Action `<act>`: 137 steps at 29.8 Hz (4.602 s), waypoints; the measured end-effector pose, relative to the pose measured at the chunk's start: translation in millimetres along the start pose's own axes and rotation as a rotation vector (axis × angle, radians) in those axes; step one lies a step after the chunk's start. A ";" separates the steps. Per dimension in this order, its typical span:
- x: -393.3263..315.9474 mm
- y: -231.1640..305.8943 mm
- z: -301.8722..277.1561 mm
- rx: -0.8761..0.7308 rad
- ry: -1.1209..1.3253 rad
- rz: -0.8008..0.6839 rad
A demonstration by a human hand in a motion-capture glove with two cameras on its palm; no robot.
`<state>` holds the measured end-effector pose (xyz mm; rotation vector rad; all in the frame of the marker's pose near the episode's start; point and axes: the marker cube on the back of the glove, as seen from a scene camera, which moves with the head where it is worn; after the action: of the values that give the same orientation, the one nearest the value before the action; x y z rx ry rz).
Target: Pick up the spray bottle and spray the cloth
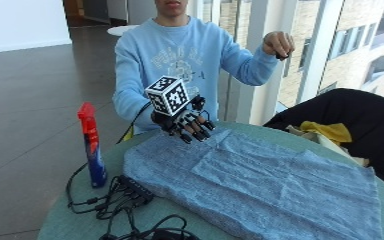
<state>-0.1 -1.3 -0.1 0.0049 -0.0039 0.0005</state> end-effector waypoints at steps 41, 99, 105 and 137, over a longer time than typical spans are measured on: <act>23.7 -14.1 -14.2 -0.013 -0.005 0.045; 179.6 183.1 -114.2 0.609 -0.496 0.532; 205.7 157.9 -113.5 0.620 -0.550 0.557; 236.3 85.6 -105.3 0.769 -0.655 0.558</act>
<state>236.6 85.0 -104.0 0.7727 -0.6604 0.5589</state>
